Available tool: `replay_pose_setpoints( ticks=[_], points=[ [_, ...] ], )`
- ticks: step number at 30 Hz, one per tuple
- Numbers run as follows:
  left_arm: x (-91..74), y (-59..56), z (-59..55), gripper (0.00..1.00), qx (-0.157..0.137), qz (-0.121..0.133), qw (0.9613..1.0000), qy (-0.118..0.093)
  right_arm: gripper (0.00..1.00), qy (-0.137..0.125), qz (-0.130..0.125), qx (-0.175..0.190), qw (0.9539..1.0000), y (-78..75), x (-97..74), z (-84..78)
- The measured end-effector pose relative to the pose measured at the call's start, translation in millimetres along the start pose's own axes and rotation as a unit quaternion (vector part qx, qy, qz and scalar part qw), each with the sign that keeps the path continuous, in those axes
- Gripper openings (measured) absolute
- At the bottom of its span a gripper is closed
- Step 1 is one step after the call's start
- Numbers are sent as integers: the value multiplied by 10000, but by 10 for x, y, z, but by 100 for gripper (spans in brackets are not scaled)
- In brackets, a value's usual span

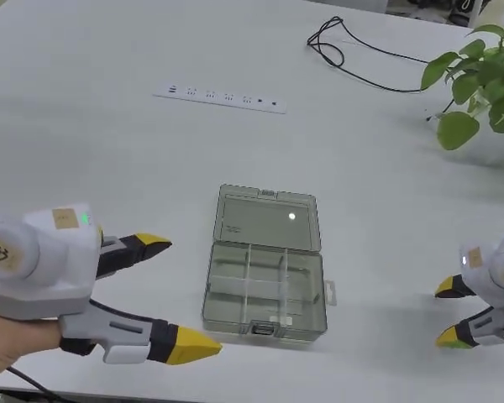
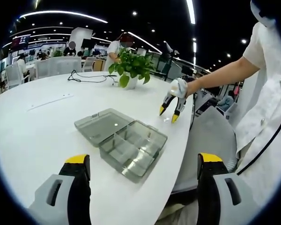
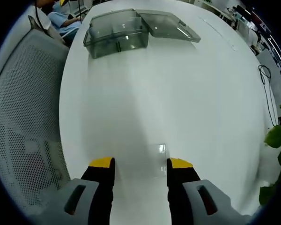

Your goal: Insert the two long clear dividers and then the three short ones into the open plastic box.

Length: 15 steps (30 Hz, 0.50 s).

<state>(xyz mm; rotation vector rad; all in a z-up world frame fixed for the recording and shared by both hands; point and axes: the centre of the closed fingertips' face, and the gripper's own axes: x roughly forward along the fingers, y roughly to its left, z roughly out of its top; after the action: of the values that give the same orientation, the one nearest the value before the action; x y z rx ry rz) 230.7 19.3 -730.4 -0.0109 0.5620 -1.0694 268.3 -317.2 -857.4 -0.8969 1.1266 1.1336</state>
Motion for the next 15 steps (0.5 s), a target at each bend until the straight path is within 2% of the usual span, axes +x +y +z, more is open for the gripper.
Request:
replay_pose_setpoints(
  ticks=[1, 9, 15],
  points=[
    [-4, 3, 2, 97, -7, 5, 10000, 0, 44, -12, -48, -118, 9999, -23, -5, 8],
    [2, 15, 16, 97, -13, -4, 10000, -16, 42, -67, -68, -32, 9999, -44, -13, -6],
    [8, 20, 9, 96, 8, -21, 10000, 8, 33, -87, -104, 28, 9999, -61, -13, -8]
  ],
)
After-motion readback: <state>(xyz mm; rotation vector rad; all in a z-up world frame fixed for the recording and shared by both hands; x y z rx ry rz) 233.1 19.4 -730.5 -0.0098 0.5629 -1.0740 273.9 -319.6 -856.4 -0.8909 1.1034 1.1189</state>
